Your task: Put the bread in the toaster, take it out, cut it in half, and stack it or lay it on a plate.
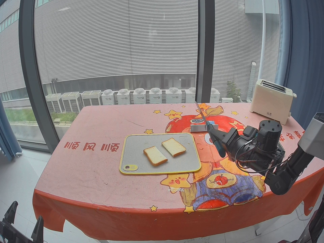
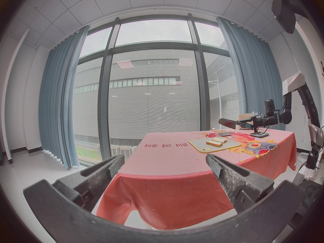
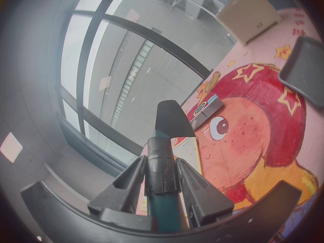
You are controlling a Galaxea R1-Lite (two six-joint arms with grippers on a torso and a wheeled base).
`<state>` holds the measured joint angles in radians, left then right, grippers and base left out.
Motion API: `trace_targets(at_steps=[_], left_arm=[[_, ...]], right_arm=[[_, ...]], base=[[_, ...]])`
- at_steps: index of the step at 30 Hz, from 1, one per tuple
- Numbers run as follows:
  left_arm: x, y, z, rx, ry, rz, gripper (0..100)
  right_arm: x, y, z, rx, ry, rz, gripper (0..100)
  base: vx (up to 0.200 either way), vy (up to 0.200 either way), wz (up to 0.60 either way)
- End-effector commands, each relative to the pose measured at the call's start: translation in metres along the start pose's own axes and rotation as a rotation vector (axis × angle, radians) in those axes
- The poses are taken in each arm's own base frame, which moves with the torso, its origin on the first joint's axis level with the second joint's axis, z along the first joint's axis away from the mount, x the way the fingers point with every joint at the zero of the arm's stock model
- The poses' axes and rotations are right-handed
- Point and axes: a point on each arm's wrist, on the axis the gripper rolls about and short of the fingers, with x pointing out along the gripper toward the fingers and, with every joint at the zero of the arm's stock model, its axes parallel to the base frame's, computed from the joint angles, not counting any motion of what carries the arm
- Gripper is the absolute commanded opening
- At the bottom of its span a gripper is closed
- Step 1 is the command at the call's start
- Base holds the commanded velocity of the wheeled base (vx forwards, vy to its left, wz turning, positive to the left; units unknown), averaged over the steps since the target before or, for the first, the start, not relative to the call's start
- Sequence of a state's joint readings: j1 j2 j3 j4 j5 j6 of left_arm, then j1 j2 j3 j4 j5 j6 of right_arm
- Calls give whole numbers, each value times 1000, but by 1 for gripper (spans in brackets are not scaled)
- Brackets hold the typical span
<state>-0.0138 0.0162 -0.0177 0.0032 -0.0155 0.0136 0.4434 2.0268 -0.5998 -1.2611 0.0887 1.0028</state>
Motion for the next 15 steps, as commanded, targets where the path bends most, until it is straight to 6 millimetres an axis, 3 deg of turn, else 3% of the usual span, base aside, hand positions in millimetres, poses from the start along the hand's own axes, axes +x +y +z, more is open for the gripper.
trace_targets(at_steps=[1, 7, 15], left_arm=[[1, 0, -4, 0, 11, 0, 100], [1, 0, -4, 0, 11, 0, 100], [1, 0, -4, 0, 11, 0, 100]], right_arm=[[-3, -6, 5, 94, -10, 25, 0], [-5, -23, 13, 239, -30, 18, 0], [-10, -29, 16, 340, 24, 25, 0]], base=[[0, 0, 0], [0, 0, 0], [0, 0, 0]])
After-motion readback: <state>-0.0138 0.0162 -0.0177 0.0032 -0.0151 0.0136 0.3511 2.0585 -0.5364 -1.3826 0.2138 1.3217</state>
